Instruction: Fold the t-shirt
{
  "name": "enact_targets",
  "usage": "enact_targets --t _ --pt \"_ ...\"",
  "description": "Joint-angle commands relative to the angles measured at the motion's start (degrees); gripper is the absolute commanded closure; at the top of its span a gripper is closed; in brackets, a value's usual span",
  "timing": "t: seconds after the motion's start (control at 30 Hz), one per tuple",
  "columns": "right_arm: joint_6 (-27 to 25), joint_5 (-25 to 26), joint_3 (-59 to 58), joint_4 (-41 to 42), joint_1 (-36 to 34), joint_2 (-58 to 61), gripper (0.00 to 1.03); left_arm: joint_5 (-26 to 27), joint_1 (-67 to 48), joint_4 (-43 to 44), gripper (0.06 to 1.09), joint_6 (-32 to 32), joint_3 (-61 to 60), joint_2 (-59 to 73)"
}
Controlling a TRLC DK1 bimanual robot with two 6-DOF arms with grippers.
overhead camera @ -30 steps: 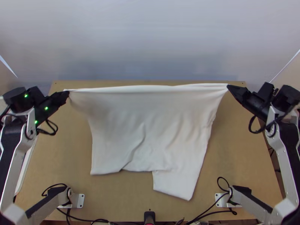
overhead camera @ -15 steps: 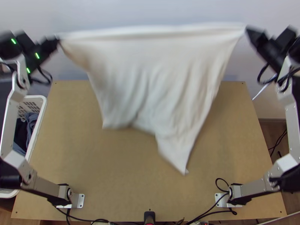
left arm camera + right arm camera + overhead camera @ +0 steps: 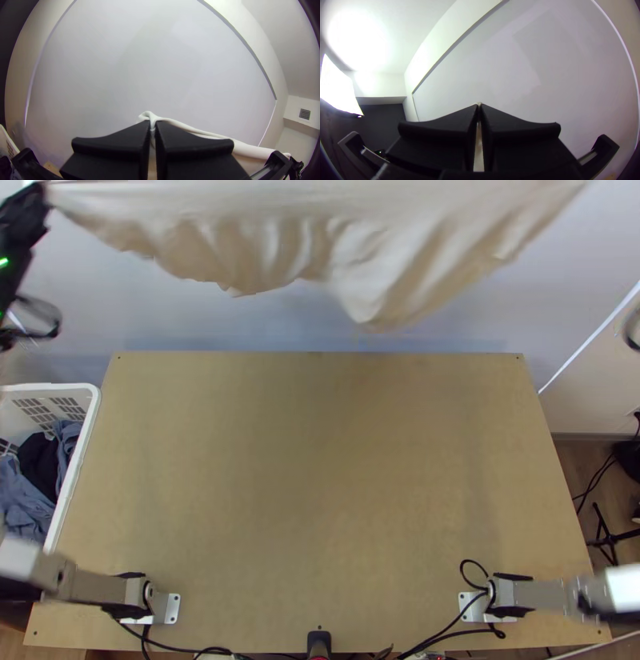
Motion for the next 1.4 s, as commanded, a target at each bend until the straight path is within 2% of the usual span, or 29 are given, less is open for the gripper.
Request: enact_targets --t 0.0,0.1,0.23,0.67,0.77,0.83,0.9,1.03,1.2,1.37 --pt "1.07 -13.54 -3.09 -16.16 -2.73 -15.86 1.0 10.15 -0.24 -16.58 1.05 -6.24 -4.84 -16.28" --pt "-0.07 -18.99 -4.14 -26.53 -2.91 -20.43 1.0 15.78 -0.07 -21.24 1.05 -7.65 -5.99 -21.55" --pt "-0.33 -23.65 -4.14 -34.26 -2.82 -22.63 1.0 18.06 0.02 -22.38 1.05 -9.15 -4.67 -24.19" --pt "-2.36 -25.85 -3.62 -32.59 -3.0 -20.08 1.0 18.24 0.55 -18.95 1.05 -10.82 -1.5 -22.69" --pt "-7.81 -26.11 -2.3 -32.5 -2.91 -20.17 1.0 18.24 0.46 -17.37 1.05 -11.61 -1.15 -22.69" --pt "-8.86 -25.67 -1.95 -28.29 -3.08 -20.08 1.0 18.24 0.55 -14.82 1.05 -11.69 -1.06 -22.69" --pt "-7.1 -24.35 -1.95 -21.52 -3.08 -19.55 1.0 18.15 1.16 -12.62 1.05 -11.69 -0.89 -22.25" --pt "0.81 -20.93 -2.04 -11.5 -3.26 -18.67 1.0 18.24 2.31 -10.78 1.05 -11.69 0.43 -21.46" --pt "5.2 -21.45 -1.68 -11.59 -3.17 -20.96 1.0 19.21 2.13 -11.66 1.05 -12.22 1.84 -22.69" --pt "7.05 -22.16 -1.68 -15.19 -3.17 -23.6 1.0 19.47 2.22 -13.85 1.05 -12.22 1.84 -24.89"
